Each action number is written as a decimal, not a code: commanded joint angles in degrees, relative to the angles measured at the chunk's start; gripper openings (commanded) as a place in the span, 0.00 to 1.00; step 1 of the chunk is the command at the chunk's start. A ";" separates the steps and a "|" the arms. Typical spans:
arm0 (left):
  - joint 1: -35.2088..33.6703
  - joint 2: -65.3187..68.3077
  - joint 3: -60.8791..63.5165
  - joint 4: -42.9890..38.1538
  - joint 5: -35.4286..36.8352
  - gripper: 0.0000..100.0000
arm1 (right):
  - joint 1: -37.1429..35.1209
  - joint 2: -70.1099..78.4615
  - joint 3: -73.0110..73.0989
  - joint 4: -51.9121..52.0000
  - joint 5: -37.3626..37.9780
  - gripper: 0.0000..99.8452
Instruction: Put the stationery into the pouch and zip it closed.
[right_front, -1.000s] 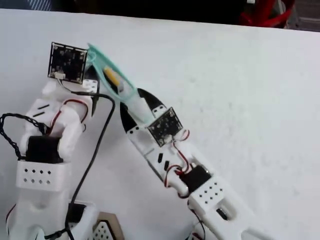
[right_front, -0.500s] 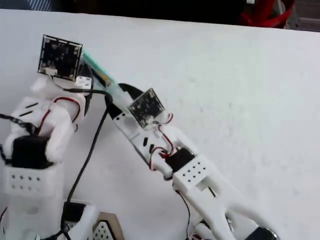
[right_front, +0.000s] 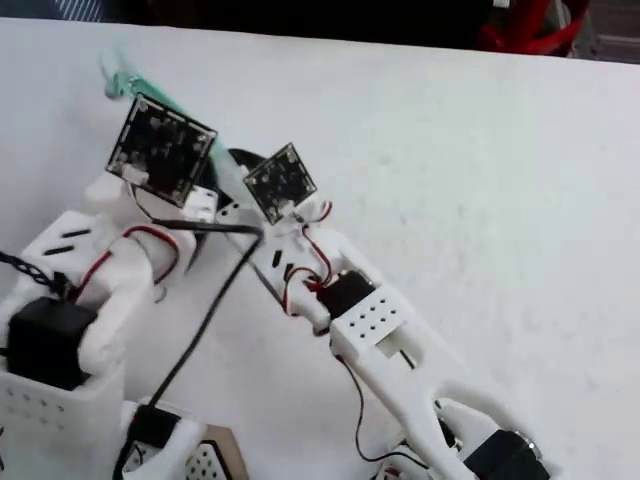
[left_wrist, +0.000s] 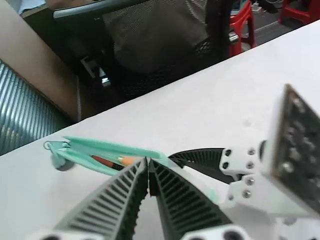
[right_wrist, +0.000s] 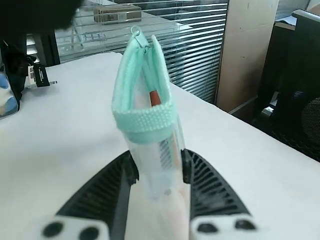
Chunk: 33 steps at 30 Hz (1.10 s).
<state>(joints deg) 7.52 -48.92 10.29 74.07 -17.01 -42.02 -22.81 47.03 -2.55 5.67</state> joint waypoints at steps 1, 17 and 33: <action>-10.33 -0.22 -3.25 -1.58 -1.58 0.02 | 0.66 -0.13 0.62 0.57 -0.97 0.02; -27.30 22.81 4.31 -17.23 -10.02 0.21 | 1.01 -0.13 1.14 1.98 -0.88 0.02; -23.87 33.89 17.49 -39.74 4.40 0.22 | 2.59 -0.13 1.05 1.80 -0.88 0.02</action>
<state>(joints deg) -18.24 -14.90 26.11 39.96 -17.89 -40.00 -23.08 47.56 -1.76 5.67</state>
